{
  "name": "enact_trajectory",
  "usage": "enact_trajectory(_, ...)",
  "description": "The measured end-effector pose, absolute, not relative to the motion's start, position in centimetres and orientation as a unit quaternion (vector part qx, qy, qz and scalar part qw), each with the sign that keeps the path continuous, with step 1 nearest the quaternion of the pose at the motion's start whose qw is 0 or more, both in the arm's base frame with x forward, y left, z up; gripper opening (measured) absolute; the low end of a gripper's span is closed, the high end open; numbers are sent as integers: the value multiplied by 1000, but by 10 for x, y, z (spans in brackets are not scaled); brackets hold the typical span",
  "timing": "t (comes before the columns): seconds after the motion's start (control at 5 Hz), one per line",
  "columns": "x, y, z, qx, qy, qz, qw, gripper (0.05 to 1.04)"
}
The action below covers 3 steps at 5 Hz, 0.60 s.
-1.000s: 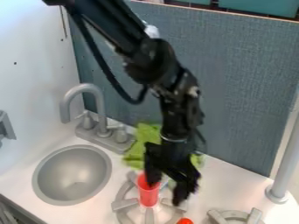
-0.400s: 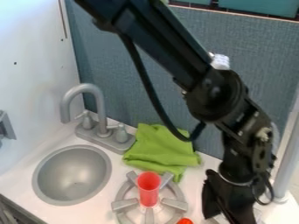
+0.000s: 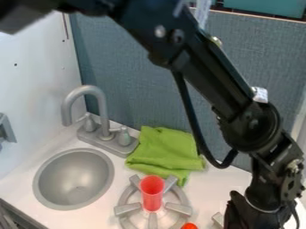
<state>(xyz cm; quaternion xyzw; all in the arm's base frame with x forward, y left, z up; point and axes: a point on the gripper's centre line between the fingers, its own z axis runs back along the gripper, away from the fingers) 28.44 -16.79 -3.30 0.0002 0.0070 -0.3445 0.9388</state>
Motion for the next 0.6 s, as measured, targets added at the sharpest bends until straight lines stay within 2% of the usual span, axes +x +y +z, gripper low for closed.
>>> enact_trajectory(0.2,294,-176,-46,7,9,-349,937,1000)
enact_trajectory(0.6,310,-185,-68,47,20,-338,940,1000)
